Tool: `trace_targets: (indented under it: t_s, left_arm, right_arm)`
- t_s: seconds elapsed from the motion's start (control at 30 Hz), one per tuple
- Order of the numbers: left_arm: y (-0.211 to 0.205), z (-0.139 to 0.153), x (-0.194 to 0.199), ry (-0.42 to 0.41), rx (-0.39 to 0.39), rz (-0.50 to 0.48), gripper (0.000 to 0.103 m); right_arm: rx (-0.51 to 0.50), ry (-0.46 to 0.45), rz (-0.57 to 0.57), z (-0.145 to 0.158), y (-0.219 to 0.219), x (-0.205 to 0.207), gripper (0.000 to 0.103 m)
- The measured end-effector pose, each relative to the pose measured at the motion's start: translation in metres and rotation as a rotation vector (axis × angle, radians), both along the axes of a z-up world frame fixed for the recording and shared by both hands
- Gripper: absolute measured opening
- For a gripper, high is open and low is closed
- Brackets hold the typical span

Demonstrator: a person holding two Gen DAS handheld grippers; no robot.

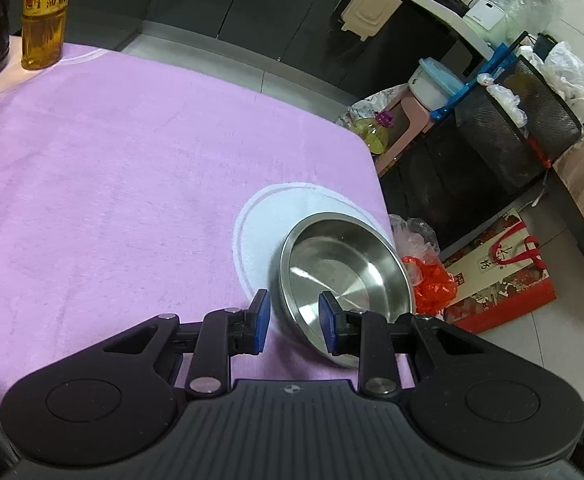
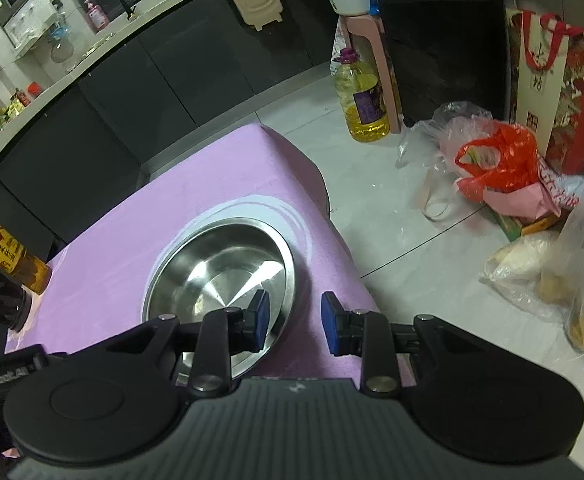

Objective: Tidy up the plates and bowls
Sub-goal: 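Close the left tool on the steel bowl rim while the right tool closes beside it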

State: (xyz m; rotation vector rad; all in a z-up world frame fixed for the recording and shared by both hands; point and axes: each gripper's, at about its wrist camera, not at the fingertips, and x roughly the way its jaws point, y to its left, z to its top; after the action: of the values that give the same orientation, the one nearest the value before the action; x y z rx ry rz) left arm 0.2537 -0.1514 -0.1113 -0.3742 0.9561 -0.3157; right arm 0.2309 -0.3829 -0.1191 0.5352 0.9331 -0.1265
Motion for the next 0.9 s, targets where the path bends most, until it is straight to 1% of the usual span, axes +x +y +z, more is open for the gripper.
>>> trace_targets:
  t_s: [0.17, 0.23, 0.27, 0.33, 0.4, 0.47, 0.9]
  left_arm:
    - [-0.008, -0.007, 0.007, 0.013, 0.014, 0.014, 0.025]
    - [-0.011, -0.009, 0.008, 0.004, 0.024, 0.012, 0.025]
    - [-0.013, -0.009, 0.009, -0.003, 0.028, 0.009, 0.023]
    - [-0.019, -0.013, 0.011, -0.011, 0.042, -0.009, 0.022]
    - [-0.021, -0.015, 0.012, 0.0, 0.063, -0.02, 0.018]
    - [-0.022, -0.015, 0.012, -0.004, 0.089, -0.024, 0.012]
    - [-0.014, -0.006, 0.003, -0.008, 0.098, -0.037, 0.013]
  right_arm:
    - [0.014, 0.009, 0.003, -0.005, 0.0, 0.002, 0.03]
    - [0.014, 0.005, 0.011, -0.006, 0.001, 0.002, 0.028]
    - [0.01, 0.001, 0.018, -0.006, 0.002, 0.002, 0.027]
    - [0.009, -0.01, 0.035, -0.006, 0.004, 0.003, 0.02]
    - [0.01, -0.017, 0.053, -0.007, 0.004, 0.003, 0.015]
    - [-0.006, -0.022, 0.055, -0.007, 0.005, 0.003, 0.015]
    - [-0.01, -0.028, 0.07, -0.006, 0.007, -0.001, 0.015]
